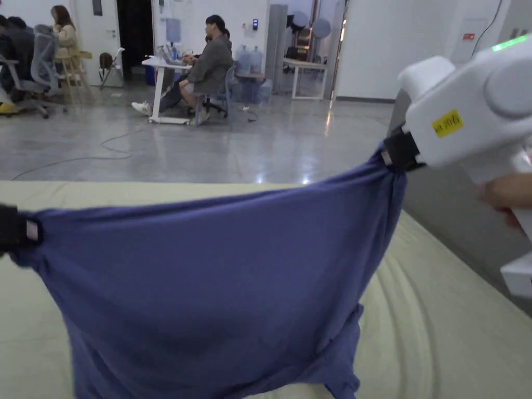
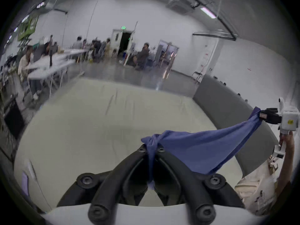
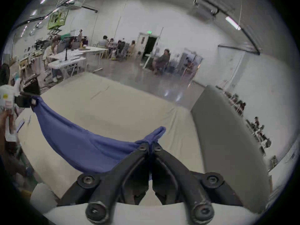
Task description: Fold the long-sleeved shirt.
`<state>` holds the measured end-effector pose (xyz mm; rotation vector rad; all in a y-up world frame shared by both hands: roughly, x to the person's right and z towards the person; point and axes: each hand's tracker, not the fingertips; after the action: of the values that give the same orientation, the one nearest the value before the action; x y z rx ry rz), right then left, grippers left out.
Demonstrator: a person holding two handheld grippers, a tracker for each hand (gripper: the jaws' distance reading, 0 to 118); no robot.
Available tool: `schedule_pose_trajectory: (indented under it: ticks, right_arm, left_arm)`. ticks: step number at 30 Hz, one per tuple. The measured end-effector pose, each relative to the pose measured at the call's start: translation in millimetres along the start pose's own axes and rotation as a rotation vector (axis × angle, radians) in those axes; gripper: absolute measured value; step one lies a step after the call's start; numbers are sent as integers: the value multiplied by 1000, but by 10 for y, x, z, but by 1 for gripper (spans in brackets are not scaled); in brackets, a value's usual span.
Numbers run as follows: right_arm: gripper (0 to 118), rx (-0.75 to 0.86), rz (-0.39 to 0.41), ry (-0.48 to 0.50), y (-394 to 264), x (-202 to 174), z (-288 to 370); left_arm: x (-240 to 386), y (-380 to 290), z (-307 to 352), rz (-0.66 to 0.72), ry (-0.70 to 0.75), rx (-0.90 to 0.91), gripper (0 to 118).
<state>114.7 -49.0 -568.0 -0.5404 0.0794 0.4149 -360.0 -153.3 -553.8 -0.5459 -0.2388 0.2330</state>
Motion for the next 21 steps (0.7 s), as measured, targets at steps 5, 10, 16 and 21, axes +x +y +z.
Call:
schedule_pose_trajectory:
  ticks: [5, 10, 16, 21]
  right_arm:
    - [0, 60, -6, -125, 913, 412, -124]
    - [0, 103, -81, -178, 1741, 690, -333]
    - [0, 182, -153, -245, 2363, 931, -438]
    - [0, 193, -160, -272, 2383, 885, -568]
  left_arm:
    - [192, 1259, -130, -66, 20, 57, 0]
    - [490, 2234, -185, -154, 119, 131, 0]
    - [563, 2847, -206, -60, 130, 185, 0]
    - [507, 2986, -238, -29, 105, 229, 0]
